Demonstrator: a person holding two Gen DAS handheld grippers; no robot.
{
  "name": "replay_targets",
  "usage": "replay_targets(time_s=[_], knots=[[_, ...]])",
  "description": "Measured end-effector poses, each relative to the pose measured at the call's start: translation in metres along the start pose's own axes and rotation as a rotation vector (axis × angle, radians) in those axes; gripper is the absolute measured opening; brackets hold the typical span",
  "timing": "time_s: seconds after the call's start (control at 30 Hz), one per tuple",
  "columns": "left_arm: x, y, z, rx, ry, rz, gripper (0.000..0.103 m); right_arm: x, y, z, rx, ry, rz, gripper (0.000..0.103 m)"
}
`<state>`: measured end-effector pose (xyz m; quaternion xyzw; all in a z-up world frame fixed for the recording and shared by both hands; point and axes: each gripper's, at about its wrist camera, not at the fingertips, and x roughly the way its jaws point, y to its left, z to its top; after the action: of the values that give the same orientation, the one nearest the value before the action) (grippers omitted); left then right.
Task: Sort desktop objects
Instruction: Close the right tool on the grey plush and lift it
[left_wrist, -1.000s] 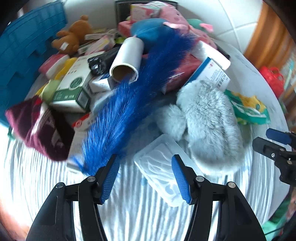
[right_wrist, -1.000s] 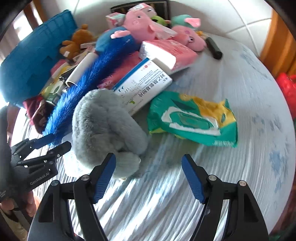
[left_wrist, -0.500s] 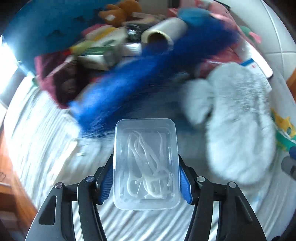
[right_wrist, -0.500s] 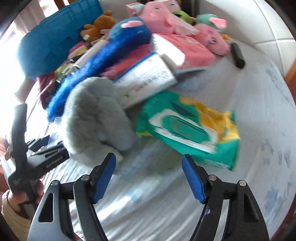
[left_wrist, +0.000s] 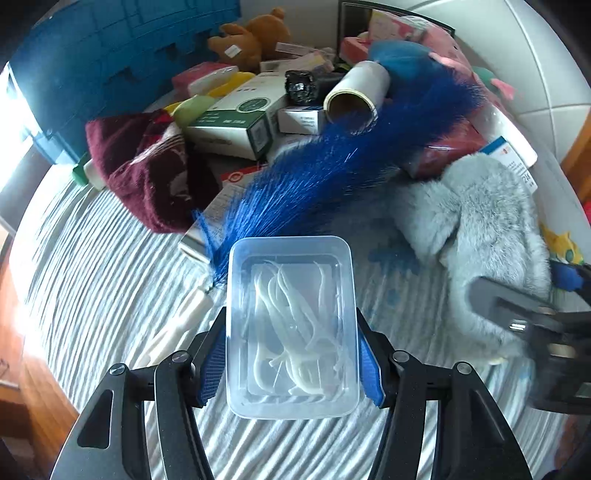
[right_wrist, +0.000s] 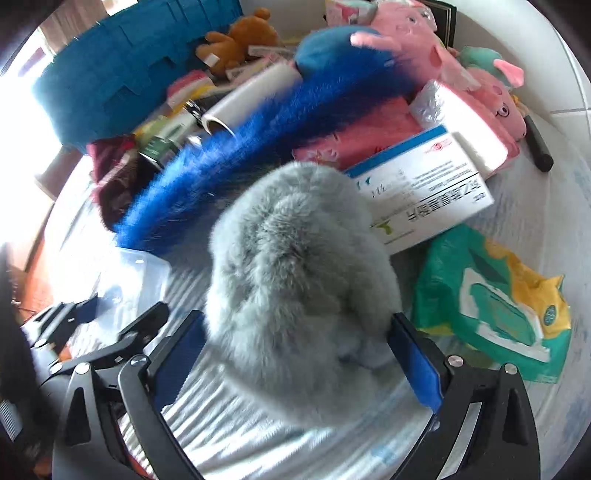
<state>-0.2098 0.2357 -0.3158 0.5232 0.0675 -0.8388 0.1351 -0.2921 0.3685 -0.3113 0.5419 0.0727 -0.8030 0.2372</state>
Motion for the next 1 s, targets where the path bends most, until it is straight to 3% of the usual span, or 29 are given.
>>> replay_targets(time_s=[0.03,0.07,0.13,0.23,0.67,0.73,0.77,0.8,1.0], knots=[[0.001,-0.001,0.0,0.005,0.001,-0.005,0.06,0.006,0.0,0.0,0.005,0.006,-0.012,0.098],[0.001,-0.001,0.001,0.011,0.001,-0.009,0.06,0.011,0.0,0.001,0.009,0.011,-0.026,0.09],[0.001,-0.003,0.001,0.022,-0.003,-0.012,0.06,0.018,-0.002,0.001,0.013,0.015,-0.06,0.062],[-0.007,-0.007,0.001,0.03,-0.021,-0.022,0.06,0.011,-0.006,0.001,0.026,-0.004,-0.071,0.042],[-0.092,-0.019,0.016,-0.02,-0.204,0.017,0.06,-0.091,-0.002,-0.002,-0.085,-0.181,-0.033,0.037],[-0.109,-0.021,0.016,-0.032,-0.236,0.029,0.06,-0.107,0.0,0.001,-0.112,-0.214,-0.027,0.032],[-0.115,-0.019,0.017,-0.036,-0.249,0.034,0.06,-0.115,0.001,0.002,-0.127,-0.23,-0.024,0.022],[-0.12,-0.017,0.017,-0.041,-0.259,0.038,0.06,-0.122,0.001,0.004,-0.14,-0.243,-0.02,0.021],[-0.138,-0.025,0.006,-0.075,-0.271,0.062,0.06,-0.12,-0.019,0.003,-0.121,-0.202,0.02,0.021]])
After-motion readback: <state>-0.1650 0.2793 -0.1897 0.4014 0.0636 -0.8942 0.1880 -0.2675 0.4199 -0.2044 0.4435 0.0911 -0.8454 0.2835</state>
